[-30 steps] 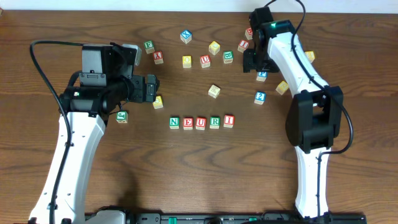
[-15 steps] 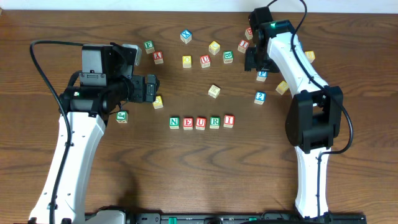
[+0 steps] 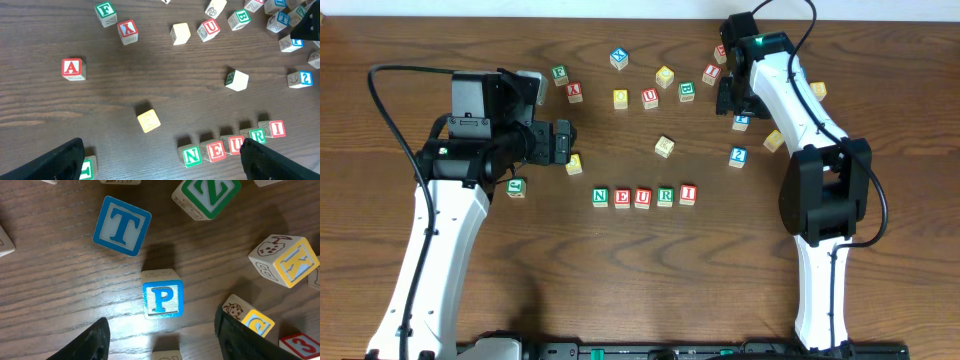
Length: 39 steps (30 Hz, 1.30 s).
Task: Spell out NEURIPS
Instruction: 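Lower the open right gripper around the blue P block, then close the right gripper on the blue P block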
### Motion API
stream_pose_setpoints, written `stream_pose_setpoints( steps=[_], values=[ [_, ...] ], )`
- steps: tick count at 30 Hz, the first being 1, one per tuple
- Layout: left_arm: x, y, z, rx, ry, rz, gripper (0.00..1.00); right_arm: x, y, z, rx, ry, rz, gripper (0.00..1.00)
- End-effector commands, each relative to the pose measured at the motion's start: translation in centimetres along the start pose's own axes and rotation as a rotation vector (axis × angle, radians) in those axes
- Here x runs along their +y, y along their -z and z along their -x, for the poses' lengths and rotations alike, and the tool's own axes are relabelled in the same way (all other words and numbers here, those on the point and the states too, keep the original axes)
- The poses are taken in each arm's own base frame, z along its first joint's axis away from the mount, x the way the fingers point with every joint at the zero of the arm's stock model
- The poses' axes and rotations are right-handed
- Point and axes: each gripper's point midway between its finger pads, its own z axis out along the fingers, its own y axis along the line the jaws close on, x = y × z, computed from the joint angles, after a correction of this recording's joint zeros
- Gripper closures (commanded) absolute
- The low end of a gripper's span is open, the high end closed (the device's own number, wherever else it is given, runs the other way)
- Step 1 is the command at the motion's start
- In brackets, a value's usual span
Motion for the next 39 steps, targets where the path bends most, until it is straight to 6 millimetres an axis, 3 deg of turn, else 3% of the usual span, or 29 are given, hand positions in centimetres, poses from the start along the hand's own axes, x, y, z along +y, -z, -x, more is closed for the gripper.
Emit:
stream_pose_setpoints(
  steps=[1, 23, 39],
  values=[
    [-0.3, 0.8, 1.0, -0.032, -0.012, -0.008, 0.02, -0.3, -0.7, -0.4, 0.008, -0.019, -0.025, 0.37],
    [-0.3, 0.8, 1.0, -0.032, -0.012, -0.009, 0.02, -0.5, -2.4, -1.6, 0.033, -0.030, -0.035, 0.42],
    [-0.3, 0.8, 1.0, -0.032, -0.012, -0.008, 0.02, -0.5, -2.5, -1.1, 0.018, -0.039, -0.030, 0.44]
  ],
)
